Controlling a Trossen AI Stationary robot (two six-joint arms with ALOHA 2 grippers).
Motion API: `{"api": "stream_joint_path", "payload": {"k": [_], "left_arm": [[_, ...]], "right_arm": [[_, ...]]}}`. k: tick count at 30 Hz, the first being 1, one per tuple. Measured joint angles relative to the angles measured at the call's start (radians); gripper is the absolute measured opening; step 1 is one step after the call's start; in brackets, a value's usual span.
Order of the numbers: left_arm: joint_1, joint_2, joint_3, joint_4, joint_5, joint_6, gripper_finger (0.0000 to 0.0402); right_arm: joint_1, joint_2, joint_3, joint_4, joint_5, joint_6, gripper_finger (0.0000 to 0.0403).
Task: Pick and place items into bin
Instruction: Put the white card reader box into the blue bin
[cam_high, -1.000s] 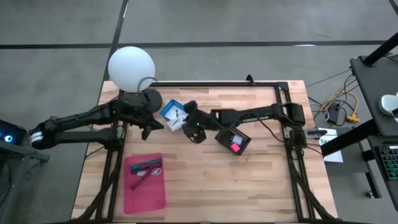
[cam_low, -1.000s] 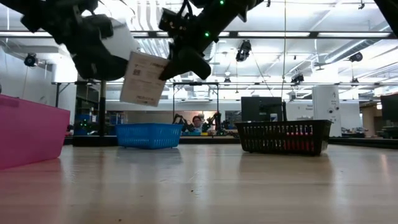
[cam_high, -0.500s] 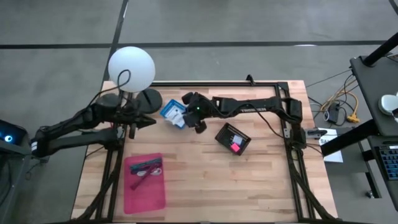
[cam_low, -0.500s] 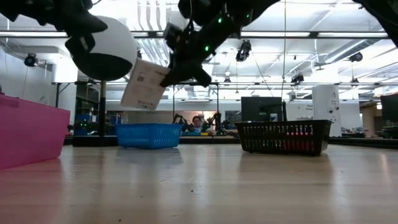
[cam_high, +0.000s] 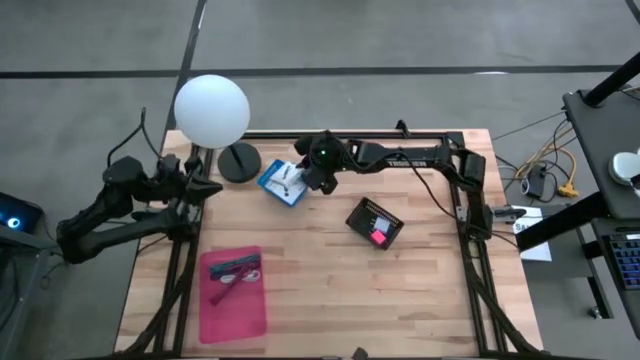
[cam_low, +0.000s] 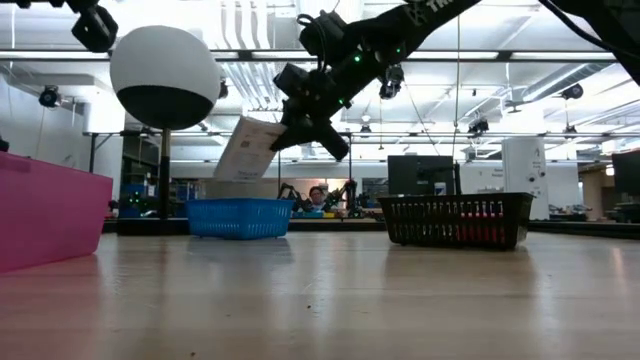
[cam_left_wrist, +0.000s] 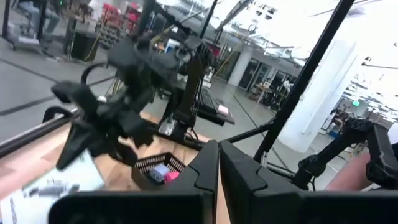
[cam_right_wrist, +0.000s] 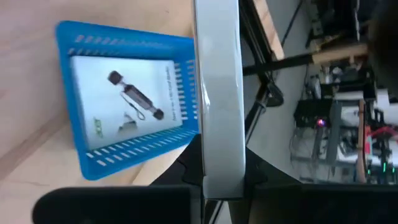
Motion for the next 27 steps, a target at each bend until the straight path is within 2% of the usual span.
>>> {"api": "stream_joint_path", "payload": {"k": [11,15,20,27], "left_arm": [[0.0,-0.013,-0.001,0.008,-0.03,0.0,0.0],[0.0,0.006,-0.008,0.009,-0.056,0.0,0.0],[0.0,0.058,-0.01,0.013,-0.055,0.002,0.0],[0.0,0.132,-0.006,0.075,-0.051,0.112,0.0]], "right_arm": [[0.002,0.0,-0.019,0.004,-0.036,-0.043,0.0019],[0.01,0.0,-0.02,0.006,0.032,0.001,0.0019],[0.036,-0.038,-0.001,0.007,0.05,0.179,0.0019],[0.04,-0.142,0.001,-0.025,-0.033,0.55,0.0019]]}}
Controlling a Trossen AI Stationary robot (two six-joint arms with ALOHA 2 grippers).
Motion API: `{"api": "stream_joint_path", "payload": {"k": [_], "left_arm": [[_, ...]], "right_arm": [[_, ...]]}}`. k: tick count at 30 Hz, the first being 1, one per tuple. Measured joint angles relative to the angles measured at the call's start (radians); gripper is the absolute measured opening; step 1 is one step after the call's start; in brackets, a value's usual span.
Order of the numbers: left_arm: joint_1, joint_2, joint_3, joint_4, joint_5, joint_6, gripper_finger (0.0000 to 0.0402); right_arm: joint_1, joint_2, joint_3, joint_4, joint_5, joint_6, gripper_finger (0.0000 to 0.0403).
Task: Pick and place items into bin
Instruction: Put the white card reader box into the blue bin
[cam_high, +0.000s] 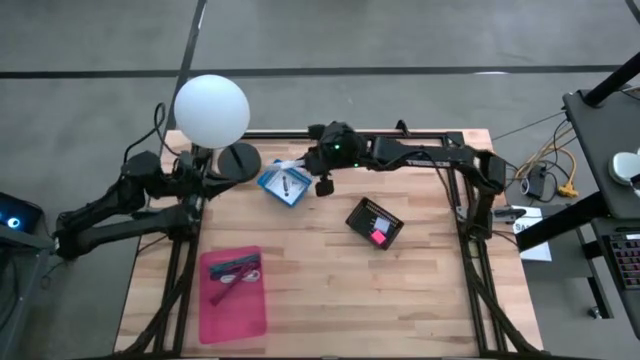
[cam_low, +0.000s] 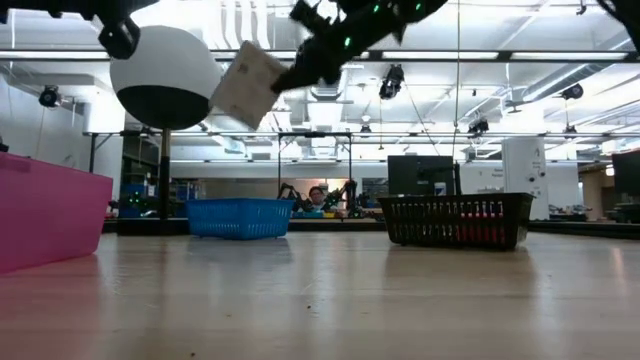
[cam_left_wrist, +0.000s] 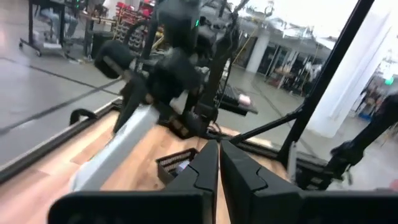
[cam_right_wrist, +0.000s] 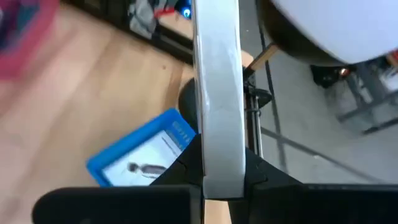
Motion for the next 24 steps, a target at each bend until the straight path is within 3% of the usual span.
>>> {"api": "stream_joint_path", "payload": {"k": [4,15,24], "left_arm": [[0.0,0.055,0.0,0.045,0.0,0.085,0.0025],[0.0,0.237,0.002,0.113,0.009,0.238,0.0176],[-0.003,0.4,0.069,0.113,0.011,0.37,0.0196]], "right_arm": [[0.018,-0.056,0.0,-0.04,-0.003,0.127,0.0019],[0.079,-0.07,0.0,-0.142,-0.002,0.338,0.0019],[0.091,-0.072,0.0,-0.144,0.005,0.414,0.0019]]}}
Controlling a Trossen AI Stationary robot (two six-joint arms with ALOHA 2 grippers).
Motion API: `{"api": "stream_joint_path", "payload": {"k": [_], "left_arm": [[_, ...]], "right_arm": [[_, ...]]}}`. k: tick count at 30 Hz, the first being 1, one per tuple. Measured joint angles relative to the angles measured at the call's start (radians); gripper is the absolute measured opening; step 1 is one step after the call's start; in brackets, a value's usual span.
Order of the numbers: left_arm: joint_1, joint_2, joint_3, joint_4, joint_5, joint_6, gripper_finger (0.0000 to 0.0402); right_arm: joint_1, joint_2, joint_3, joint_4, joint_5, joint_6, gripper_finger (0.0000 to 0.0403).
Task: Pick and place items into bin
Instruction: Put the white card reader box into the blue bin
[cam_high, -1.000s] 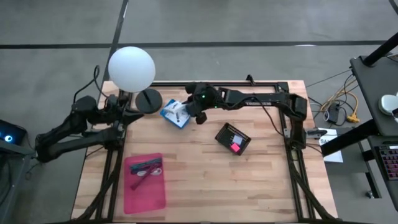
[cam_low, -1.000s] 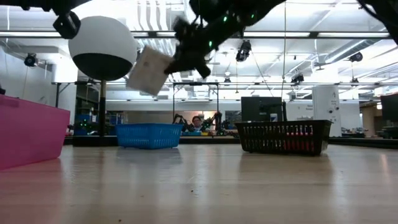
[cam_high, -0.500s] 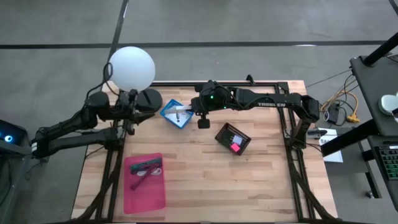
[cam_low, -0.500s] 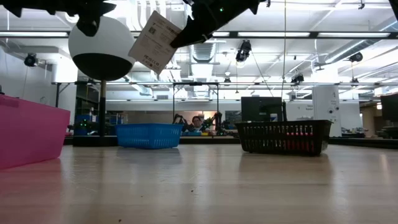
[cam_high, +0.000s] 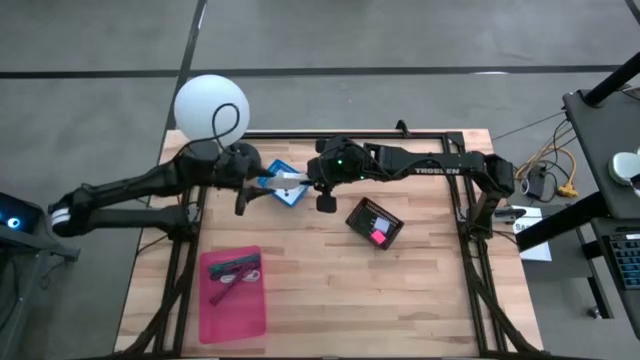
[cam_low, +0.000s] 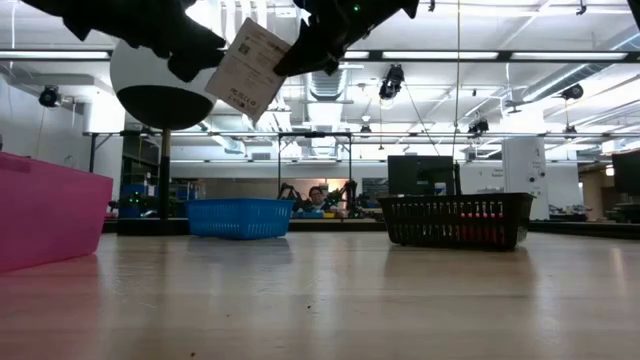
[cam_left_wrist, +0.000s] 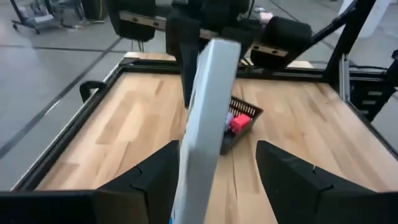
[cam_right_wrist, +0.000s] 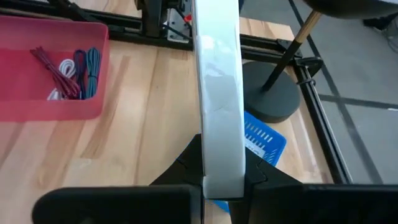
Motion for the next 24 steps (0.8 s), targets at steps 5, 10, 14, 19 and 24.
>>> {"api": "stream_joint_path", "payload": {"k": [5,10,14,19,24], "left_arm": [[-0.003,0.066,0.022,-0.009,-0.006,0.026,0.0194],[-0.003,0.113,0.035,-0.011,-0.013,0.026,0.0189],[-0.003,0.133,0.058,-0.009,-0.014,0.027,0.015],[-0.004,0.145,0.079,-0.013,-0.013,0.049,0.0062],[-0.004,0.142,0.081,-0.014,-0.007,0.063,0.0026]], "right_arm": [[0.004,0.0,0.0,-0.009,0.002,0.016,0.0019],[0.007,0.0,0.0,-0.014,0.002,0.016,0.0019],[0.007,0.0,0.0,-0.025,0.002,0.015,0.0019],[0.006,0.0,0.0,-0.046,0.003,0.017,0.0019],[0.006,-0.002,0.0,-0.049,-0.003,0.019,0.0021]]}}
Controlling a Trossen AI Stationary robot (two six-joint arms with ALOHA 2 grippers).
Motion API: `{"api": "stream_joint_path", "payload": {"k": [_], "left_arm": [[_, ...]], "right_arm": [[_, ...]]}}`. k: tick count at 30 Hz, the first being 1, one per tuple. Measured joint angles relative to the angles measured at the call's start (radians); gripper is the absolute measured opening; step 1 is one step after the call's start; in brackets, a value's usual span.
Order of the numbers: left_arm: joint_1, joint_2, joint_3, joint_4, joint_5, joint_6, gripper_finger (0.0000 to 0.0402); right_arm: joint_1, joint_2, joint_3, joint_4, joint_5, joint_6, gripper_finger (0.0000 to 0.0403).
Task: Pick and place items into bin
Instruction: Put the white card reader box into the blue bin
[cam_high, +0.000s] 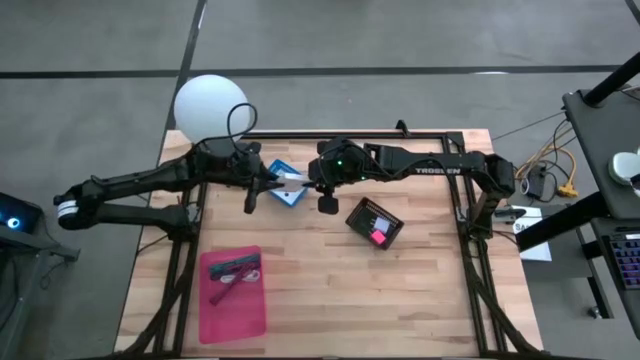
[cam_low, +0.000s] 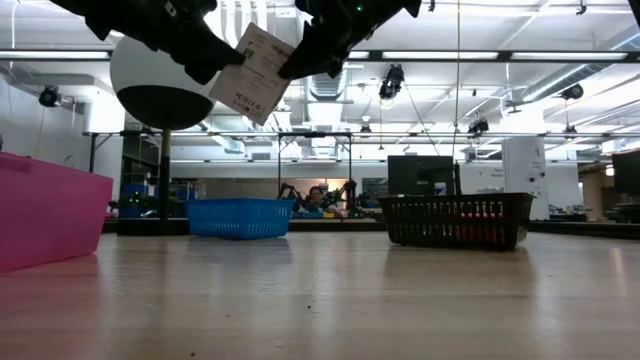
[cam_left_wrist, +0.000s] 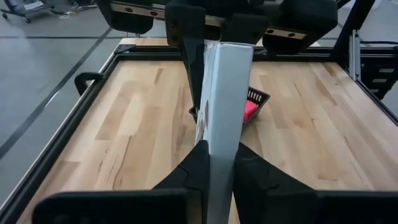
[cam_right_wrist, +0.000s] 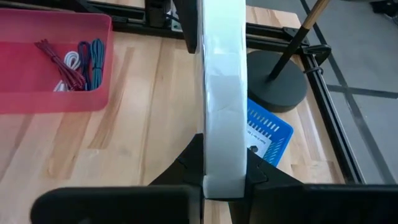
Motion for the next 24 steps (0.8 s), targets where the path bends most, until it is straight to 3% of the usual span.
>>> {"api": "stream_joint_path", "payload": {"k": [7,11,17,24], "left_arm": [[0.0,0.0,0.0,0.003,-0.003,-0.019,0.0026],[0.002,-0.008,0.002,-0.015,-0.039,-0.007,0.0026],[-0.001,0.006,0.0,-0.085,-0.112,0.126,0.0026],[-0.016,0.076,0.0,-0.179,-0.209,0.366,0.0026]], "right_arm": [[0.0,-0.006,0.002,-0.03,0.005,0.026,0.0055],[0.0,-0.023,0.0,-0.179,0.008,0.056,0.0095],[-0.001,-0.048,0.0,-0.358,0.006,0.116,0.014],[-0.001,-0.051,0.0,-0.365,0.005,0.185,0.0159]]}}
